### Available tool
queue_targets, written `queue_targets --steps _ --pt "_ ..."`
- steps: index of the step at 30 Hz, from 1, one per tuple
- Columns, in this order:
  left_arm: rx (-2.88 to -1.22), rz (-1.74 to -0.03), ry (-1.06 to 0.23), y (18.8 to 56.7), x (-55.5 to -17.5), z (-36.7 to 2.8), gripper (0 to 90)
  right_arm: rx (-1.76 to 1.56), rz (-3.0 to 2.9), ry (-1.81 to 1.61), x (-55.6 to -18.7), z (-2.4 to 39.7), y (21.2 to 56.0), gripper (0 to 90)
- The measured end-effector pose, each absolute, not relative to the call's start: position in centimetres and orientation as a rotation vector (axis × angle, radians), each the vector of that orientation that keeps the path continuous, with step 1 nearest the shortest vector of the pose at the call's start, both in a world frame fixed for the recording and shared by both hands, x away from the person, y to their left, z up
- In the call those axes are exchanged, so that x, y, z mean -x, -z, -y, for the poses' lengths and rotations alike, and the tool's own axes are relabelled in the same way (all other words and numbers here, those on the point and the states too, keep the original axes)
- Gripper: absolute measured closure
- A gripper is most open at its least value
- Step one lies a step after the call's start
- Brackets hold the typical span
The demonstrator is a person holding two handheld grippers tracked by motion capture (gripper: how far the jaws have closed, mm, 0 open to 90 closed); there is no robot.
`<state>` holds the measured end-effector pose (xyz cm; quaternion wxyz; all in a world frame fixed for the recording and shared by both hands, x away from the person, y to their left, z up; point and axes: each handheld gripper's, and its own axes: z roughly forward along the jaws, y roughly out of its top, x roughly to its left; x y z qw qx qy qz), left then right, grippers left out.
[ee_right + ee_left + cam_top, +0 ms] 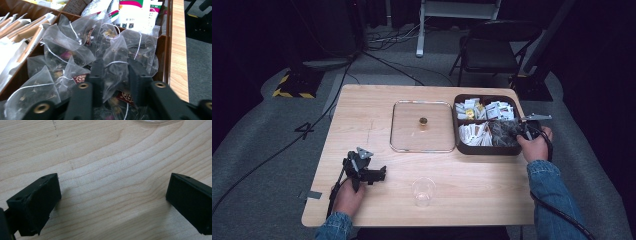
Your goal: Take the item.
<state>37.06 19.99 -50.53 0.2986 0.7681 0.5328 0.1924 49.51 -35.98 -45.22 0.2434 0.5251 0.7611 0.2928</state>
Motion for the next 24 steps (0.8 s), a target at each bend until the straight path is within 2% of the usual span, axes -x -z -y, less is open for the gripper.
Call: queue_targets --steps 8,24 --pt "-2.041 -1.415 -0.511 50.5 -37.1 -20.0 0.1 -1.44 -2.063 -0.845 -49.2 36.0 44.8 78.1" --pt "-2.041 -1.415 -0.511 50.5 -37.1 -20.0 0.1 -1.431 -1.962 -1.076 -47.9 36.2 43.2 79.2"
